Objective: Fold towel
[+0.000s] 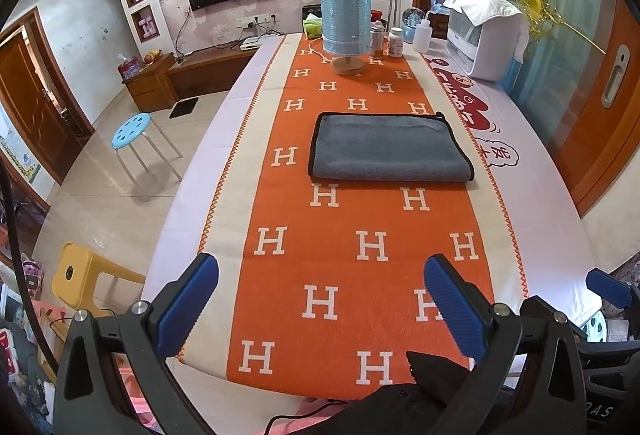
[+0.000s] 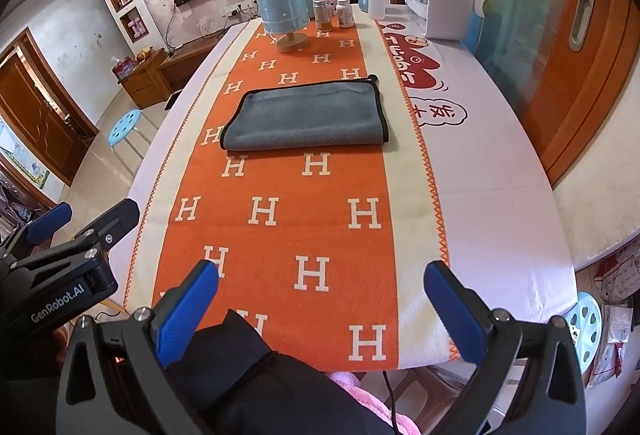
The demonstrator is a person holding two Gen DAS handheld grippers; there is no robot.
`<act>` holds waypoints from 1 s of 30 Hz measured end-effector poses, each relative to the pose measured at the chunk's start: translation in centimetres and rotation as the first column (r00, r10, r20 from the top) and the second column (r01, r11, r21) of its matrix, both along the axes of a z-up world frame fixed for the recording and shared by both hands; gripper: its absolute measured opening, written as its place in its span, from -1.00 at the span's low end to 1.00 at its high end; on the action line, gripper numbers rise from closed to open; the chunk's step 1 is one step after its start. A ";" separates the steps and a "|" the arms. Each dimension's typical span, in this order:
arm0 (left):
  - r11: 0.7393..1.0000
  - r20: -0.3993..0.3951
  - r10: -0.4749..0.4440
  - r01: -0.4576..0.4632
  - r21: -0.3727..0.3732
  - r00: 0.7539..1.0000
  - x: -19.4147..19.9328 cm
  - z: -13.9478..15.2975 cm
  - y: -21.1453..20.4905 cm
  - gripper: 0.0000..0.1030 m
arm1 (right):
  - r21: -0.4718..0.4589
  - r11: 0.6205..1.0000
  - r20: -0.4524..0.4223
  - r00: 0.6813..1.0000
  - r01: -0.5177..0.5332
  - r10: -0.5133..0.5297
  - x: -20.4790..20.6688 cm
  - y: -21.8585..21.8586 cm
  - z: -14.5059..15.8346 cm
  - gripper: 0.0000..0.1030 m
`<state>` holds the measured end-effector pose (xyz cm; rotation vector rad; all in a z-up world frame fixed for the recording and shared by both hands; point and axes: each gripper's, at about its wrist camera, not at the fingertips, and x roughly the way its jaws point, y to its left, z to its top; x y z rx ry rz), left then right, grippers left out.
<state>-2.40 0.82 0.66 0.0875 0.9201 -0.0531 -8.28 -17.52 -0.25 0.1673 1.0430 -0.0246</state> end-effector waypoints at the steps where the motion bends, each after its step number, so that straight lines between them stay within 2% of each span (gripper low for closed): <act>1: 1.000 -0.002 -0.001 0.001 -0.001 1.000 0.0 0.0 0.0 0.99 | 0.001 1.000 -0.002 1.000 0.000 0.000 0.1 0.0 0.0 1.00; 30: 0.999 -0.025 -0.032 0.032 -0.004 0.999 1.0 -0.7 0.1 0.99 | -0.002 1.000 -0.031 0.999 0.016 -0.016 0.5 0.6 -0.6 1.00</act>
